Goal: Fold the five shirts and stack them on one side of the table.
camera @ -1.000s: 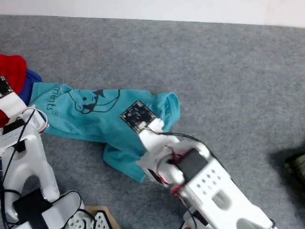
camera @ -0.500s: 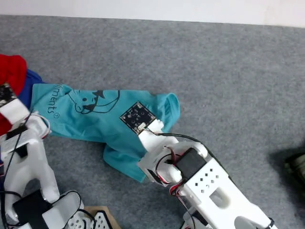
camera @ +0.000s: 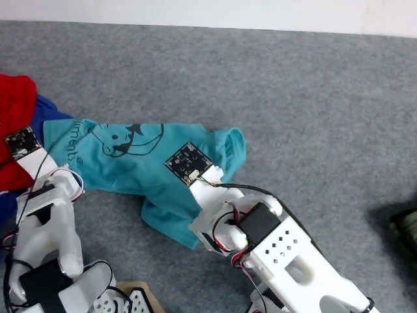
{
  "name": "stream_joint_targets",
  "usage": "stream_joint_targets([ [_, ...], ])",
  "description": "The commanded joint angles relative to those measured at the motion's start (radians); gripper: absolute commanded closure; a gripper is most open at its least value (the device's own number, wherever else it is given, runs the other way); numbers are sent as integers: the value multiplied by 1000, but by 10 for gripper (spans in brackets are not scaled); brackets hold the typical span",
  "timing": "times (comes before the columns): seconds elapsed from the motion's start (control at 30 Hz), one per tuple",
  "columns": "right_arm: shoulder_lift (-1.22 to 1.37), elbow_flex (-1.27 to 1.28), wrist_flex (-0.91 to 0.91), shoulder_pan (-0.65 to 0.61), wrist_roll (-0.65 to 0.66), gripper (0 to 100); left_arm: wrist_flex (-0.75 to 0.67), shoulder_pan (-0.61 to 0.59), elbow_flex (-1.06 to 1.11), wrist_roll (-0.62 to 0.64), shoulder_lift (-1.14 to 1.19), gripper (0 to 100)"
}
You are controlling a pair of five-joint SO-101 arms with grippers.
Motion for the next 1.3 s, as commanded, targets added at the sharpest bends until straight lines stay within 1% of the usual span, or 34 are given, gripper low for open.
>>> stream_joint_targets([
  [0.0,-5,-5,-16,-4,-5,990,-106,-18,7,-6,-35,979],
  [0.07,-7,-5,-15,-4,-6,954,-100,-48,2,-2,-41,915],
  [0.2,-7,-5,-19,-4,-9,845,-58,-65,5,-2,-42,683],
  [0.3,-7,-5,-21,-4,-5,827,-54,-73,2,-5,-42,547],
  [0.37,-7,-7,-21,-4,-5,827,-55,-102,-2,-5,-42,501],
  [0.47,-7,-15,-21,10,-5,827,-54,-137,-15,-6,-44,490],
  [0.6,-5,-18,-59,35,-8,826,-55,-223,-48,-6,-44,490],
  [0.7,2,-7,-130,24,-11,826,-55,-291,-77,-6,-44,490],
  [0.8,4,44,-220,-25,-11,826,-55,-325,-88,-6,-42,490],
  [0.93,4,120,-348,-101,-11,826,-57,-331,-88,-6,-42,490],
  [1.1,4,225,-515,-119,-11,826,-54,-320,-82,-5,-41,490],
  [1.27,4,340,-677,-128,-11,828,-52,-246,-53,-5,-41,490],
])
